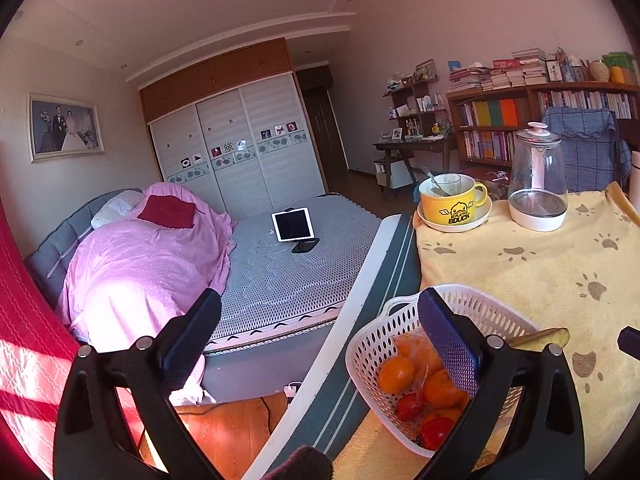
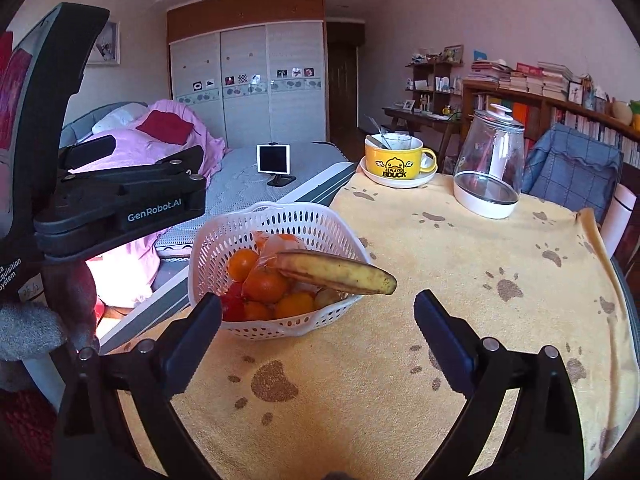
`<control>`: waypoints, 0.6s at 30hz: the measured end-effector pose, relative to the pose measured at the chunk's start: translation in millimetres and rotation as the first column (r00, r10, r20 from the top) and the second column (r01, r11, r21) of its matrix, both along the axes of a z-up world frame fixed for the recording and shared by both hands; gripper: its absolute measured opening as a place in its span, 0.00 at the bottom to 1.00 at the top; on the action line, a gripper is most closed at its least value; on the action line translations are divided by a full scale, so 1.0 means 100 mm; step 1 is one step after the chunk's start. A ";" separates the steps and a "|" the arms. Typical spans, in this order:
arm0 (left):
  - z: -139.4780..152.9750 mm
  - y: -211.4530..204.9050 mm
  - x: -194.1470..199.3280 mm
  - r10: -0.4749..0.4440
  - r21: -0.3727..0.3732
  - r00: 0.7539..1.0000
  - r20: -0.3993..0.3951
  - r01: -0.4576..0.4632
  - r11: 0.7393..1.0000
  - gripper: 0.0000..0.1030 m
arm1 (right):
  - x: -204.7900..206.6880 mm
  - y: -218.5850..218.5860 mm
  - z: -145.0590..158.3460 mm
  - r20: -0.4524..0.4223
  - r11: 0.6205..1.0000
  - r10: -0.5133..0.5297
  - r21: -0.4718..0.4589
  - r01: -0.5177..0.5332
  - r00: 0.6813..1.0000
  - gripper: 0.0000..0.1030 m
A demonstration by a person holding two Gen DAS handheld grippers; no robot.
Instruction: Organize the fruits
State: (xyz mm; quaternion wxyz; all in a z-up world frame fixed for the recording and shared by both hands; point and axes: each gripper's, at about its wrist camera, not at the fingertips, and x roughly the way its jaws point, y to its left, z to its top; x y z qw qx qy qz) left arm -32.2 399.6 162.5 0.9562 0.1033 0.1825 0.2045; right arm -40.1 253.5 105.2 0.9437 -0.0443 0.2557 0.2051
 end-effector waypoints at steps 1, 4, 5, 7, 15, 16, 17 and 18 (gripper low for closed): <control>0.00 0.00 0.00 -0.001 0.004 1.000 0.000 0.001 1.000 0.97 | -0.01 0.01 0.01 0.004 1.000 0.001 -0.004 -0.001 1.000 0.93; 0.00 -0.02 0.01 -0.007 0.013 1.000 -0.006 0.007 1.000 0.97 | -0.03 0.02 0.03 0.013 1.000 0.001 -0.010 -0.001 1.000 0.93; 0.00 -0.02 0.00 -0.011 0.020 1.000 -0.007 0.011 1.000 0.97 | -0.04 0.03 0.03 0.017 1.000 0.001 -0.013 0.000 1.000 0.93; 0.00 -0.04 0.01 -0.017 0.037 1.000 -0.009 0.017 0.999 0.97 | -0.06 0.04 0.04 0.028 1.000 0.001 -0.023 0.000 1.000 0.93; -0.02 -0.07 0.00 -0.039 0.087 0.999 -0.016 0.040 0.995 0.97 | -0.13 0.11 0.07 0.057 0.998 0.011 -0.059 -0.008 0.998 0.93; -0.02 -0.07 0.00 -0.038 0.087 0.999 -0.017 0.039 0.995 0.97 | -0.13 0.12 0.07 0.058 0.998 0.010 -0.059 -0.007 0.998 0.93; -0.02 -0.07 0.00 -0.036 0.088 0.999 -0.017 0.038 0.995 0.97 | -0.13 0.12 0.07 0.058 0.998 0.010 -0.059 -0.006 0.998 0.93; -0.02 -0.06 -0.01 -0.036 0.088 0.999 -0.016 0.037 0.995 0.97 | -0.13 0.12 0.07 0.059 0.998 0.010 -0.059 -0.006 0.998 0.93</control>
